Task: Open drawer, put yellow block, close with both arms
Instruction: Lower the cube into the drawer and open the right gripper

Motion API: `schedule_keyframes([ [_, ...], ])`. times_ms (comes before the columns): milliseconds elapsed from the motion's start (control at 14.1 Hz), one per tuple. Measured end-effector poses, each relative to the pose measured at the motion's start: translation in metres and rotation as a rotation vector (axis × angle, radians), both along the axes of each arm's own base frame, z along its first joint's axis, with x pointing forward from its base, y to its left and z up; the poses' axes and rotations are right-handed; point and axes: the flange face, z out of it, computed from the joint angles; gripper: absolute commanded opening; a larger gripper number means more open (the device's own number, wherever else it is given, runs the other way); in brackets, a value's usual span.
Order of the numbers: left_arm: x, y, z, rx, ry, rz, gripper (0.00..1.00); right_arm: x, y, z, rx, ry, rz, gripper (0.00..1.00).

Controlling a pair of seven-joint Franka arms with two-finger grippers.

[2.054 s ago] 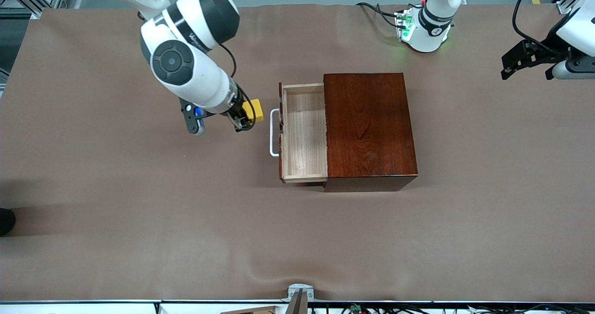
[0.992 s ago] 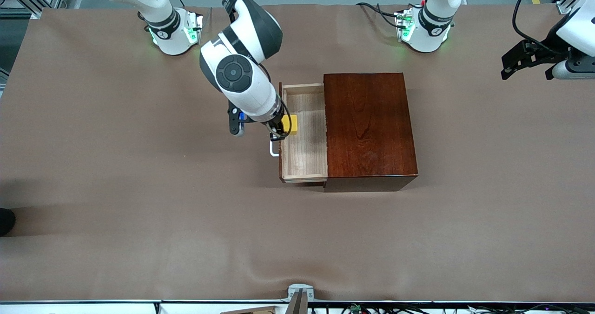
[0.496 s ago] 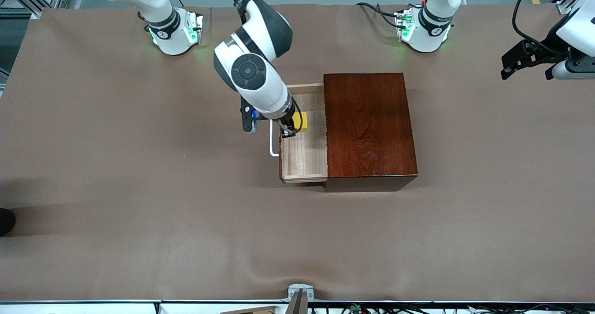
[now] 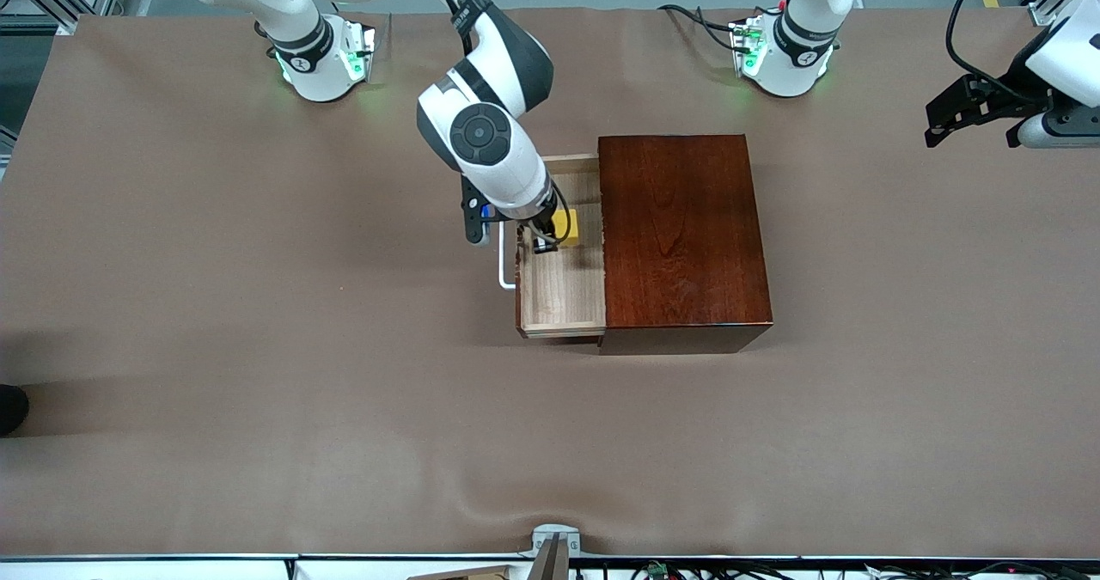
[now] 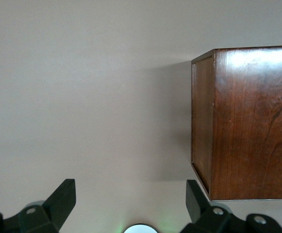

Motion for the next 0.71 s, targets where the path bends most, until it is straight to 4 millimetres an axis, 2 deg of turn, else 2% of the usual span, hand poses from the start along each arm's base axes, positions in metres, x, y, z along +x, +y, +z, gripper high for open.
schedule_keyframes([
  [354,0.0,0.0,0.0,0.0,0.0,0.0,1.0,-0.009,0.006,-0.016,-0.008,0.002,0.011,0.0],
  [425,0.0,0.0,0.0,0.0,0.0,0.0,1.0,-0.009,0.006,-0.016,-0.008,0.002,0.011,0.13],
  [496,0.0,0.0,0.0,0.0,0.0,0.0,1.0,-0.009,0.006,-0.016,-0.008,0.002,0.011,0.5],
  [638,0.0,-0.001,0.0,0.0,0.0,-0.002,1.0,-0.009,0.006,-0.016,-0.009,0.002,0.011,0.81],
  [708,0.0,-0.002,0.0,0.0,0.0,-0.004,1.0,-0.008,0.005,-0.017,-0.011,0.002,0.009,1.0],
])
